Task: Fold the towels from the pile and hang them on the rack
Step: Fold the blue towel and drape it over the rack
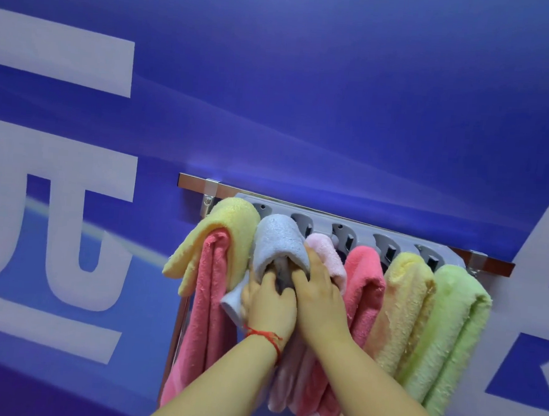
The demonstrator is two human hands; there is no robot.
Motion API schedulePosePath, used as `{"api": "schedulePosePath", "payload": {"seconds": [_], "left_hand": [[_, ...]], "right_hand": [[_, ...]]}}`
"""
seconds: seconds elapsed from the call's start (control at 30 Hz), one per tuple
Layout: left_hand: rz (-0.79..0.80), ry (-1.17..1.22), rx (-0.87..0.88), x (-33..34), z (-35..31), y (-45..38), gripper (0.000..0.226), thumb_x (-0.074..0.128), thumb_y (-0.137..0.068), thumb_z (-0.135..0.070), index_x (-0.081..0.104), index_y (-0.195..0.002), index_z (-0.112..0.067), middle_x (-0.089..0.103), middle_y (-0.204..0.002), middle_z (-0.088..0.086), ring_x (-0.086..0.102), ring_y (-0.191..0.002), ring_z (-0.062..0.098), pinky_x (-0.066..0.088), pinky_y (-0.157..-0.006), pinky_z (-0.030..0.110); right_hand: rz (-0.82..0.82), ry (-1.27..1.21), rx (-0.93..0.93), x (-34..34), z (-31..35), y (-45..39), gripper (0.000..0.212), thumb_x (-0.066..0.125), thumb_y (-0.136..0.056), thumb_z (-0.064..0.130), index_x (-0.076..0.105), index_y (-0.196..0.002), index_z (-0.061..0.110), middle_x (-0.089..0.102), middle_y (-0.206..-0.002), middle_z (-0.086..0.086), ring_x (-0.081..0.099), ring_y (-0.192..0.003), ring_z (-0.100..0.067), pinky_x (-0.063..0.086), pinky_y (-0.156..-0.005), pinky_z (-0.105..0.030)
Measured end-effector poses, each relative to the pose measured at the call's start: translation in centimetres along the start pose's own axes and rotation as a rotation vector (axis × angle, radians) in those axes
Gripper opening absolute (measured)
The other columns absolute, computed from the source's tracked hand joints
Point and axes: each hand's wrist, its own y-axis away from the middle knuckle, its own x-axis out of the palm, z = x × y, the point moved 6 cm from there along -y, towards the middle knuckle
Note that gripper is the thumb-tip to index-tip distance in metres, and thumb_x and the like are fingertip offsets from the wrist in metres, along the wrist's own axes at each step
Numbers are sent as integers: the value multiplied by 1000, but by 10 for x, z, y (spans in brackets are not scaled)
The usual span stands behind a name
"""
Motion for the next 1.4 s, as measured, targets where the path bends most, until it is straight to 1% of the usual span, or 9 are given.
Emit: {"api": "schedulePosePath", "payload": {"seconds": [0.27, 0.4, 0.6, 0.73, 0.87, 0.97, 1.07, 1.17, 1.4], "left_hand": [[-127, 75, 191, -19, 29, 1, 10, 54, -65, -17, 57, -70, -9, 60, -72, 11, 57, -80, 33, 45, -73, 37], [-4, 275, 40, -10, 28, -3, 15, 53, -77, 2, 55, -87, -8, 54, -98, 15, 53, -98, 32, 42, -87, 35], [-165, -277, 144, -30, 43, -7, 45, 39, -76, -19, 62, -112, -4, 47, -128, 14, 42, -119, 34, 35, -100, 40], [-6, 139, 173, -23, 54, -5, 25, 52, -79, -14, 64, -101, -8, 58, -102, 9, 55, -90, 26, 43, -78, 31], [169, 759, -65, -12, 49, 2, 32, 45, -82, 9, 68, -83, -14, 65, -70, 9, 55, -65, 23, 46, -52, 29], [273, 915, -93, -3, 28, 8, 44, 41, -73, 13, 71, -90, -16, 70, -87, 6, 62, -83, 20, 50, -65, 25], [222, 616, 2, 12, 18, 15, 26, 48, -61, -39, 66, -79, -36, 62, -100, 9, 52, -99, 24, 44, -85, 36], [261, 422, 16, 37, 10, 29, 81, 32, -56, -68, 52, -126, -32, 43, -141, 7, 37, -132, 23, 31, -110, 45], [145, 876, 2, 57, 18, 11, 57, 56, -69, -71, 58, -113, -36, 60, -121, 6, 51, -120, 28, 36, -104, 58]], "right_hand": [[65, -106, 69, 11, 3, 17, 38, 48, -67, 19, 48, -104, 22, 58, -123, -12, 64, -96, -28, 56, -55, -31], [187, -93, 147, 23, 3, 33, 60, 80, -40, 9, 58, -94, 20, 60, -121, -13, 68, -80, -27, 52, -49, -29], [169, 8, 221, 22, -5, 38, 23, 67, -54, 28, 70, -73, 16, 56, -127, -9, 67, -90, -30, 53, -59, -32], [224, -281, 433, 28, 13, 42, 65, 33, -66, 57, 68, -102, 16, 41, -143, -4, 42, -129, -26, 39, -101, -41], [254, -348, 666, 30, 16, 37, 67, 37, -68, 58, 65, -114, 18, 39, -140, -1, 37, -130, -25, 29, -106, -37], [294, -295, 631, 28, 6, 34, 41, 55, -80, 34, 62, -118, 18, 40, -139, -4, 38, -130, -27, 30, -105, -36], [325, -296, 552, 20, -9, 34, 35, 46, -86, 30, 64, -111, 14, 48, -131, -9, 49, -118, -30, 38, -95, -35], [352, -252, 478, 14, -20, 34, 49, 23, -88, 37, 62, -108, 17, 56, -119, -8, 55, -109, -29, 45, -88, -37], [334, -155, 379, -5, -27, 24, 28, 53, -87, 28, 66, -103, 9, 56, -111, -21, 58, -95, -39, 44, -72, -40]]}}
